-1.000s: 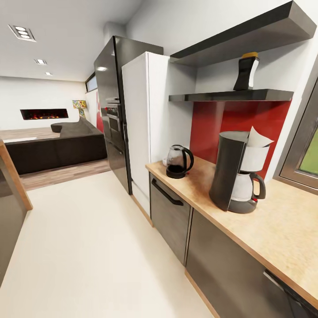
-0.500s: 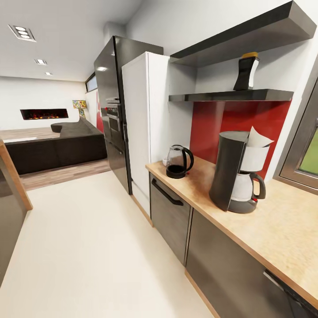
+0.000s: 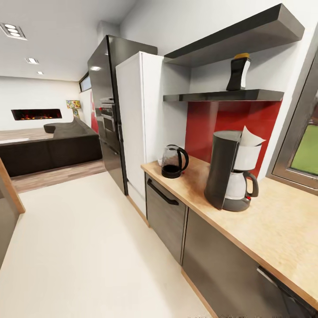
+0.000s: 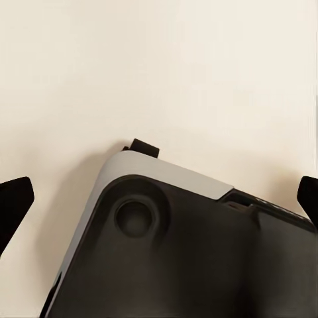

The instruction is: Set up a coffee station on the kitchen countertop: keep the coffee maker on the countertop, move the bottle of coffee from the kitchen shelf to the counter next to the coffee maker, place a paper coffee filter on top of the coffee maker, put the saucer next to the coffee maker with the coffee cup on the saucer, and place the electric kettle next to the coffee maker.

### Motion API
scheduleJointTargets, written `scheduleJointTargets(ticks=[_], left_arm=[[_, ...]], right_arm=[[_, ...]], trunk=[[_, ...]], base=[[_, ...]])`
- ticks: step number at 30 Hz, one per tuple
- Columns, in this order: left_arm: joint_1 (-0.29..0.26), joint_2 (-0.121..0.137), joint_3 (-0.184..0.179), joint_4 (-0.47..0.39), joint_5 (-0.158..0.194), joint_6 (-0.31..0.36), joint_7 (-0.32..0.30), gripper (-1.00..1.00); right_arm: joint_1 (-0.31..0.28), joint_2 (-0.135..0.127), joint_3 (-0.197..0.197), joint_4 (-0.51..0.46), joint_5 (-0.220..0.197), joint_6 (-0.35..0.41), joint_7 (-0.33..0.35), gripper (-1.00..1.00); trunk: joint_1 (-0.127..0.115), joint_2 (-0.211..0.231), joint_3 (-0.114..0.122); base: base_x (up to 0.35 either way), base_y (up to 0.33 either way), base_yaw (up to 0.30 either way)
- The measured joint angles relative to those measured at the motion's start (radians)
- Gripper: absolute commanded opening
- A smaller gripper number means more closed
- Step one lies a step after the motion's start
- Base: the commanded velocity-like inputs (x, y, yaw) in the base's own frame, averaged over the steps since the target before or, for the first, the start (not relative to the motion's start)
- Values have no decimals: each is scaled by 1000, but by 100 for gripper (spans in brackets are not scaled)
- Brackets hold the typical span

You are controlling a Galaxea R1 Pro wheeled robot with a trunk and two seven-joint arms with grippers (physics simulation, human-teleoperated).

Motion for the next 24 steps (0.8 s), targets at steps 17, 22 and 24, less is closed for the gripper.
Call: scheduleJointTargets(ticks=[17, 22, 24], left_arm=[[0, -2, 0, 0, -1, 1, 0, 100], [0, -2, 0, 0, -1, 1, 0, 100], [0, -2, 0, 0, -1, 1, 0, 100]], right_arm=[[0, -1, 0, 0, 0, 0, 0, 100], [0, -1, 0, 0, 0, 0, 0, 100], [0, -1, -1, 0, 0, 0, 0, 100]], trunk=[[0, 0, 0], [0, 0, 0], [0, 0, 0]], base=[[0, 0, -270], [0, 0, -277], [0, 0, -276]])
